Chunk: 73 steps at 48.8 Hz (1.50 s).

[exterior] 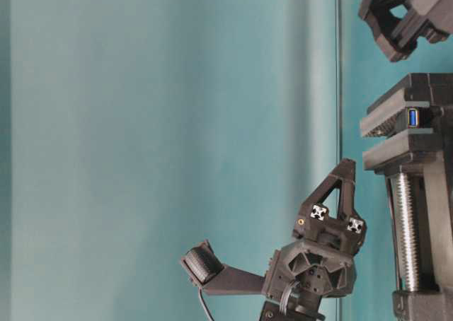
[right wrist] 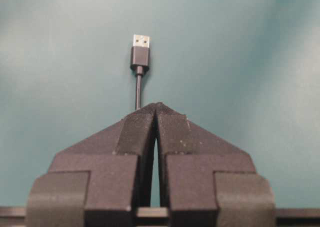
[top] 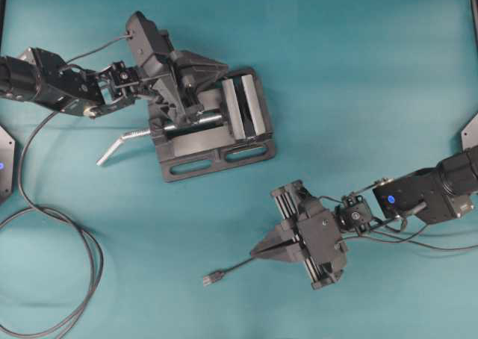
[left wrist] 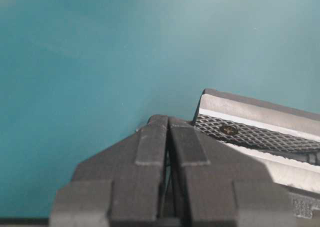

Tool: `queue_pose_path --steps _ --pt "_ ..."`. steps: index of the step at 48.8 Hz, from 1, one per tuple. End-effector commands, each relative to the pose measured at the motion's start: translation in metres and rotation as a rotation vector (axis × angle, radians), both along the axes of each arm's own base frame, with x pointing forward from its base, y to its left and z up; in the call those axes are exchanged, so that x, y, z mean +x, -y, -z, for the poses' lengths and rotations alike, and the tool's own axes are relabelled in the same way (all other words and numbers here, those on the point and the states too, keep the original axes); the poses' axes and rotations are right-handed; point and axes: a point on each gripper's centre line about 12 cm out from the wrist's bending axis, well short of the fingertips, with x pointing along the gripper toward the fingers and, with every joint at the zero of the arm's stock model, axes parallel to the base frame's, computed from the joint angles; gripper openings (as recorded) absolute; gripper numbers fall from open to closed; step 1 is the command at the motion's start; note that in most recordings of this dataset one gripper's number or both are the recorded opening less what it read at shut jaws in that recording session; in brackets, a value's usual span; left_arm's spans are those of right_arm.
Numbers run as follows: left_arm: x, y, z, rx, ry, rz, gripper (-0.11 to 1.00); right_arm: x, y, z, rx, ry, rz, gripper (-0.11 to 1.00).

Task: Insert the USB cable into the fixed female connector.

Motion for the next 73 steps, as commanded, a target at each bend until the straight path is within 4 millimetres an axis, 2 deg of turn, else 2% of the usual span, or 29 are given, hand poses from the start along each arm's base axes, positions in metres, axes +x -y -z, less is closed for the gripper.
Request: queue_pose_path --steps 1,4,10,18,22,27,34,38,42,48,52,56,63,65,73 --pt "0.004 0.006 -0.027 0.082 0.052 0.06 0.01 0.006 -0.003 -0.011 0.02 0.035 0.001 0.0" --pt "0.001 0.008 -0.036 0.106 0.065 0.069 0.04 0.008 -0.003 -0.016 0.029 0.037 0.004 0.0" --pt "-0.006 0.013 -0.055 0.145 0.097 0.083 -0.01 0.014 -0.005 -0.025 0.041 0.032 0.012 0.0" --pt "-0.008 0.028 -0.079 0.147 0.143 0.115 0.0 0.014 -0.004 -0.024 0.041 0.024 0.014 0.0" --pt "-0.007 0.037 -0.091 0.134 0.142 0.136 0.04 0.013 -0.004 -0.023 0.043 0.02 0.015 0.0" --pt "-0.012 0.049 -0.104 0.108 0.098 0.168 0.23 0.014 -0.004 -0.024 0.043 0.02 0.016 0.0" --pt "-0.024 0.071 -0.123 0.048 0.047 0.221 0.64 0.018 0.0 -0.02 0.04 0.008 0.028 0.0" --pt "-0.03 0.082 -0.128 -0.014 0.034 0.237 0.85 0.02 0.0 -0.017 0.039 0.005 0.031 0.0" --pt "-0.035 0.09 -0.126 -0.056 0.017 0.247 0.99 0.023 0.001 -0.015 0.039 0.005 0.034 0.01" --pt "-0.055 0.096 -0.095 -0.099 -0.087 0.251 0.99 0.033 -0.002 -0.012 0.045 0.016 0.034 0.01" --pt "-0.07 0.101 -0.086 -0.1 -0.128 0.268 0.99 0.04 -0.003 -0.011 0.05 0.027 0.035 0.08" --pt "-0.088 0.103 -0.084 -0.102 -0.15 0.274 0.99 0.045 -0.006 -0.015 0.075 0.046 0.036 0.25" --pt "-0.116 0.106 -0.089 -0.112 -0.194 0.286 0.99 0.051 -0.011 -0.019 0.152 0.067 0.044 0.66" --pt "-0.126 0.107 -0.091 -0.12 -0.222 0.29 0.99 0.052 -0.012 -0.018 0.174 0.062 0.048 0.68" --pt "-0.159 0.11 -0.104 -0.144 -0.27 0.301 0.99 0.053 -0.024 -0.005 0.197 0.044 0.03 0.64"
